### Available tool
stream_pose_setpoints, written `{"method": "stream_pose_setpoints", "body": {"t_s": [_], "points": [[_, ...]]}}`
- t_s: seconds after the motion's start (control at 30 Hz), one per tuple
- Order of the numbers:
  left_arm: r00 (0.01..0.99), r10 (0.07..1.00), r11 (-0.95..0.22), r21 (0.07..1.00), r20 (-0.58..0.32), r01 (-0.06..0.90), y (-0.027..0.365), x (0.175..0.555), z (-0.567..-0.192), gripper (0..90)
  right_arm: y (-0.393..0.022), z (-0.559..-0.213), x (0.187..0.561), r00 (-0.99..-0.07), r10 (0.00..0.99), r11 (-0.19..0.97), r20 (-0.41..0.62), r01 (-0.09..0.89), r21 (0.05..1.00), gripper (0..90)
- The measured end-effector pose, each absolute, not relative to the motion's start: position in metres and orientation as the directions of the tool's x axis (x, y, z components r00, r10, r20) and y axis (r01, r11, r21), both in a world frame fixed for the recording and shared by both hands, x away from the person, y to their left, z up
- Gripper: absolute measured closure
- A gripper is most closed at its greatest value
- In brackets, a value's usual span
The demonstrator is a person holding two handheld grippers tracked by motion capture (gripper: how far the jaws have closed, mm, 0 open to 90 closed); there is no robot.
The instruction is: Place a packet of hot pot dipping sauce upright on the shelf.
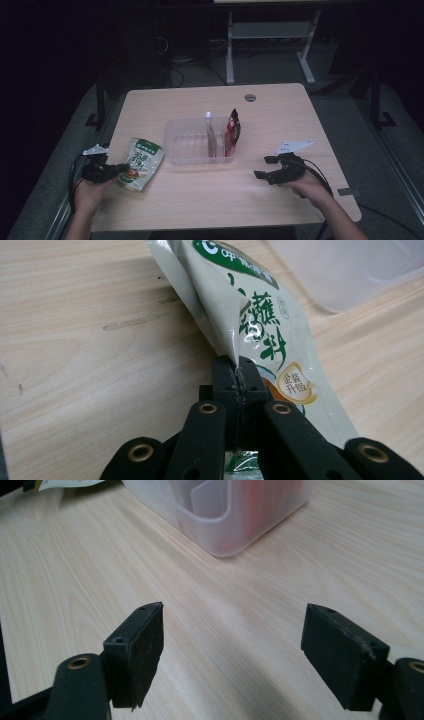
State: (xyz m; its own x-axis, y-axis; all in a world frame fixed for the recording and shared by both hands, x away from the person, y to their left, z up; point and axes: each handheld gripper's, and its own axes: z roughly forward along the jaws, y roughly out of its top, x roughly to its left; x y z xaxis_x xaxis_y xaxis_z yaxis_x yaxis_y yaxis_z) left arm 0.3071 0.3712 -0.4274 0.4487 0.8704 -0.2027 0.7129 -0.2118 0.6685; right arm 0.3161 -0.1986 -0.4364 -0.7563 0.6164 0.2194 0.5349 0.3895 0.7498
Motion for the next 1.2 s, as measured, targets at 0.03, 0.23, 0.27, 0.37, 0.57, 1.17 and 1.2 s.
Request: {"method": "stream_pose_setpoints", "body": {"t_s": [0.03, 0.23, 0.27, 0.37, 0.57, 1.17, 1.2], "points": [[0.453, 0.868, -0.211, 0.674, -0.204, 0.708, 0.372, 0.305, -0.425, 89.7, -0.199, -0.436, 0.316, -0.756, 0.615, 0.385, 0.225, 0.536, 0.751, 24.5], [0.47, 0.855, -0.195, 0.706, -0.217, 0.681, 0.377, 0.293, -0.408, 89.8, -0.198, -0.434, 0.317, -0.759, 0.602, 0.392, 0.248, 0.551, 0.736, 19.4], [0.474, 0.854, -0.194, 0.713, -0.215, 0.673, 0.378, 0.29, -0.404, 89.8, -0.199, -0.432, 0.317, -0.759, 0.603, 0.396, 0.248, 0.554, 0.733, 19.4], [0.487, 0.846, -0.185, 0.736, -0.218, 0.651, 0.381, 0.283, -0.394, 89.8, -0.198, -0.43, 0.319, -0.757, 0.602, 0.406, 0.253, 0.564, 0.719, 20.0], [0.564, 0.792, -0.201, 0.773, -0.233, 0.602, 0.376, 0.274, -0.379, 89.7, -0.194, -0.432, 0.317, -0.767, 0.592, 0.425, 0.246, 0.557, 0.714, 23.4], [0.737, 0.641, -0.32, 0.797, -0.215, 0.511, 0.31, 0.267, -0.36, 89.7, -0.196, -0.428, 0.318, -0.783, 0.565, 0.412, 0.259, 0.54, 0.734, 28.1], [0.747, 0.63, -0.33, 0.798, -0.212, 0.504, 0.306, 0.267, -0.361, 89.8, -0.196, -0.428, 0.318, -0.784, 0.563, 0.412, 0.259, 0.539, 0.734, 28.5]]}}
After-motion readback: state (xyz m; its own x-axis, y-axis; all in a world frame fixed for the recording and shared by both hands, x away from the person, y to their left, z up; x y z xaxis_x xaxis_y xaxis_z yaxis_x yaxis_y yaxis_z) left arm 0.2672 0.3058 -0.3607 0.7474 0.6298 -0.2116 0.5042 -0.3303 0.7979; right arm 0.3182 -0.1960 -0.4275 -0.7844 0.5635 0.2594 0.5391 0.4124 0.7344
